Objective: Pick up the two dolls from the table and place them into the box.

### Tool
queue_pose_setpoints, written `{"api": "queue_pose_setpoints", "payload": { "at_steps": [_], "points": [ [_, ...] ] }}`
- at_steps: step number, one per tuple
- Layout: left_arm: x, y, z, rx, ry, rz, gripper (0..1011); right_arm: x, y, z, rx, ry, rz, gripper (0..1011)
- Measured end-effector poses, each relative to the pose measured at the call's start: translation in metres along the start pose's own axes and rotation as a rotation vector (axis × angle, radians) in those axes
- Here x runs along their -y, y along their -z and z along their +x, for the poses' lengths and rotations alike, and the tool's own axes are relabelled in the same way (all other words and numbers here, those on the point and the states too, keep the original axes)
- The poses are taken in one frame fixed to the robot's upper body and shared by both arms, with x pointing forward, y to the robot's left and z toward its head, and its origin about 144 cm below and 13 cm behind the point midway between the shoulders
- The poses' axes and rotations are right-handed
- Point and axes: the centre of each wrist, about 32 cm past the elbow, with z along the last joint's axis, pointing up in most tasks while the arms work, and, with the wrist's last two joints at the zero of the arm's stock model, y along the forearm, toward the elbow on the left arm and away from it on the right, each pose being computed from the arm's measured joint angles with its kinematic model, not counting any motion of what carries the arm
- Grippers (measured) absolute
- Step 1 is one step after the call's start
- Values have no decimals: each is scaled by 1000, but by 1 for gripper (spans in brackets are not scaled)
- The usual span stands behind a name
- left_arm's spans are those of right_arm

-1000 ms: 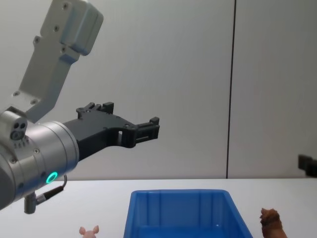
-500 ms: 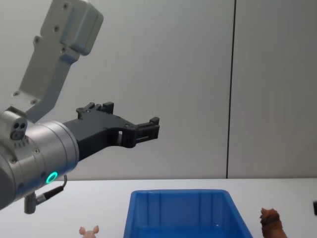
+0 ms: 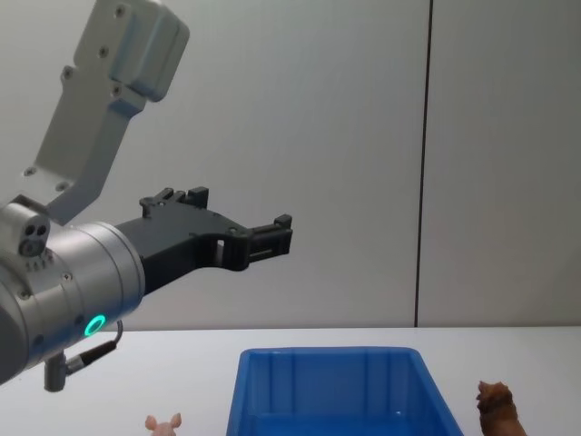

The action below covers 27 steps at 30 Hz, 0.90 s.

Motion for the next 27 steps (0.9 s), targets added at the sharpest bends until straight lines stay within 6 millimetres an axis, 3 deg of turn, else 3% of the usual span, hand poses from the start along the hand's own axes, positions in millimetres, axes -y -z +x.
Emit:
{"api": "queue_pose_setpoints", "payload": {
  "at_steps": [20, 27],
  "points": [
    [0, 0, 0, 0, 0, 0, 1001, -7, 16, 4, -6, -16, -115, 1001],
    [0, 0, 0, 0, 0, 0, 1001, -8, 18, 5, -9, -15, -127, 858]
  ]
}}
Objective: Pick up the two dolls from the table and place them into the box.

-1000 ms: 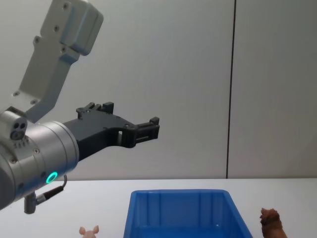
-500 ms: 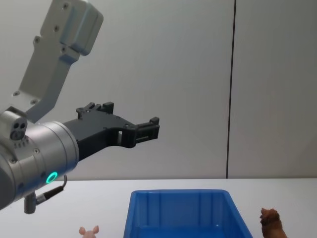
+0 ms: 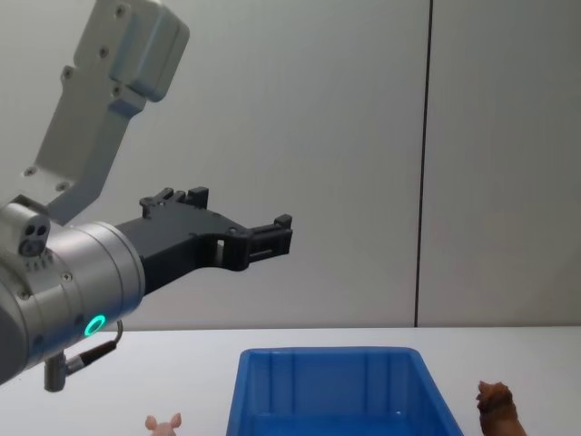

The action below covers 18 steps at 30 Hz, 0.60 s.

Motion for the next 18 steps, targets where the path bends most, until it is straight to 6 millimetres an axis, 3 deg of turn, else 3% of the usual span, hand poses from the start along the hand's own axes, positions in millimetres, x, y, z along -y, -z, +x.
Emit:
{"api": "queue_pose_setpoints", "payload": {
  "at_steps": [7, 11, 18],
  "points": [
    [0, 0, 0, 0, 0, 0, 1001, -1, 1, 0, -3, 4, -2, 677],
    [0, 0, 0, 0, 0, 0, 1001, -1, 1, 0, -4, 8, 0, 524],
    [0, 0, 0, 0, 0, 0, 1001, 0, 0, 1, -3, 17, 18, 458]
  ]
}}
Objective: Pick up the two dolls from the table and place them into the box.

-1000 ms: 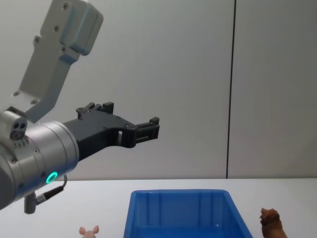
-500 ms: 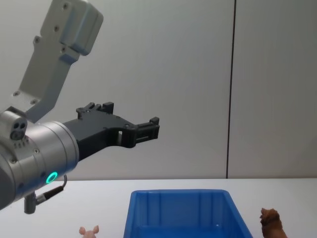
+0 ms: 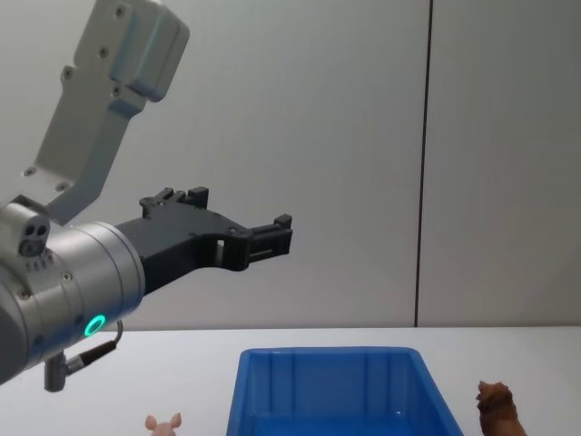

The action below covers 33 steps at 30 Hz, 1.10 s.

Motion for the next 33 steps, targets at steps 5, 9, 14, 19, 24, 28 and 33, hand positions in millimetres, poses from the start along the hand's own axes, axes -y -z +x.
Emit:
{"api": "queue_pose_setpoints", "payload": {
  "at_steps": [5, 9, 14, 19, 24, 28, 33],
  "points": [
    [0, 0, 0, 0, 0, 0, 1001, 1, -3, 0, 4, 7, 33, 429],
    [0, 0, 0, 0, 0, 0, 1001, 1, -10, 1, 11, 12, 80, 400],
    [0, 0, 0, 0, 0, 0, 1001, 1, -19, 1, 22, 15, 135, 373],
    [0, 0, 0, 0, 0, 0, 1001, 1, -33, 1, 39, 13, 205, 334],
    [0, 0, 0, 0, 0, 0, 1001, -1, -50, -1, 57, -2, 275, 310],
    [0, 0, 0, 0, 0, 0, 1001, -5, -67, -5, 76, -36, 336, 284],
    [0, 0, 0, 0, 0, 0, 1001, -11, -84, -9, 96, -82, 382, 255]
  ]
}}
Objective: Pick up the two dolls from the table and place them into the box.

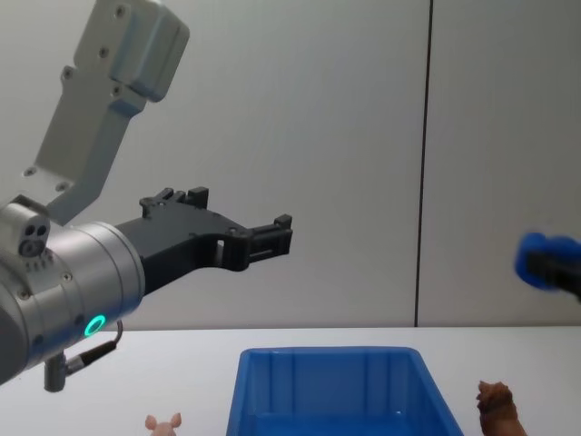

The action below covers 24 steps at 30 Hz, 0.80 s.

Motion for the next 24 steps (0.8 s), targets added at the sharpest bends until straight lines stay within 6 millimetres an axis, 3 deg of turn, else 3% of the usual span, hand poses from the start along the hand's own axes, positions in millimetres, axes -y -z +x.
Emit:
{"api": "queue_pose_setpoints", "payload": {
  "at_steps": [11, 24],
  "points": [
    [0, 0, 0, 0, 0, 0, 1001, -32, -17, -12, 2, -147, 35, 197],
    [0, 0, 0, 0, 0, 0, 1001, -62, -7, -30, -28, -264, -37, 138]
  ]
}}
